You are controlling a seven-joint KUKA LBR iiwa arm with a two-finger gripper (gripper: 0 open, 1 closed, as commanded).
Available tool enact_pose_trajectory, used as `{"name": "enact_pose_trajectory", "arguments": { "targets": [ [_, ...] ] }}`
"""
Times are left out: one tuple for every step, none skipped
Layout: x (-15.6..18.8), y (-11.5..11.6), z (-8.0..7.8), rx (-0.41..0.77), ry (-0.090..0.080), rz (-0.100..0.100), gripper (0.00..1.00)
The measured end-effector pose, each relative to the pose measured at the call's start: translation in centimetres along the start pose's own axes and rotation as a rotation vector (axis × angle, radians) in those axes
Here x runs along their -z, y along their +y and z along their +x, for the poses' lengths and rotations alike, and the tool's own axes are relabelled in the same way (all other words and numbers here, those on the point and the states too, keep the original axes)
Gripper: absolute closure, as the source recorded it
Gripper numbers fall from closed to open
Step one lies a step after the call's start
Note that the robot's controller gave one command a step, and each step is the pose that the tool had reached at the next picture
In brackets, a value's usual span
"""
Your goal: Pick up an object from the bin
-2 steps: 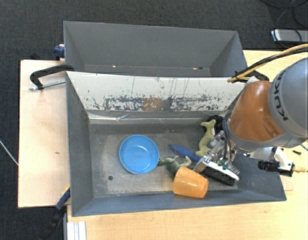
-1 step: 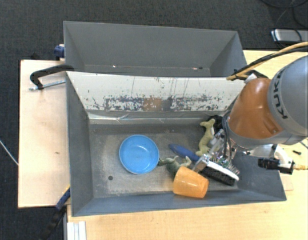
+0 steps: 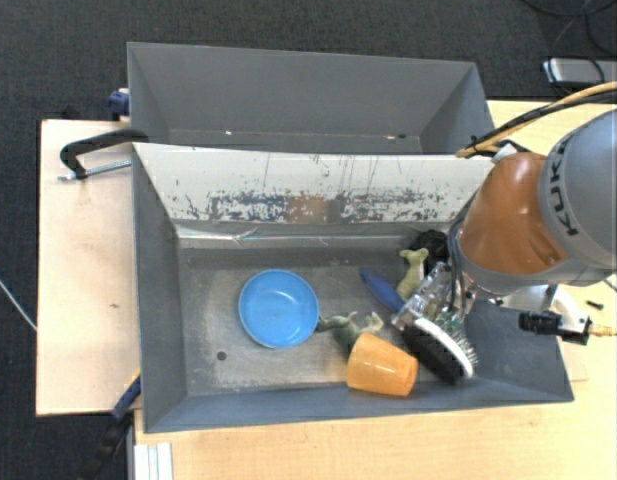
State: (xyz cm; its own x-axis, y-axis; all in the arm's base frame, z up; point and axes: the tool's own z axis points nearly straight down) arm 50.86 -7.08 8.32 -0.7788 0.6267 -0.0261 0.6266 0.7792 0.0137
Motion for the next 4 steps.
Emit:
{"name": "enact_pose_trajectory", "arguments": {
  "targets": [
    [1.4,0.2,-0.3,0.002,0.016,0.008,1.00],
    [3.7,0.4,-0.4,0.003,0.021,0.010,1.00],
    [6.3,0.5,-0.6,0.005,0.021,0.010,1.00],
    [8.2,0.7,-0.7,0.007,0.022,0.010,1.00]
  ]
}}
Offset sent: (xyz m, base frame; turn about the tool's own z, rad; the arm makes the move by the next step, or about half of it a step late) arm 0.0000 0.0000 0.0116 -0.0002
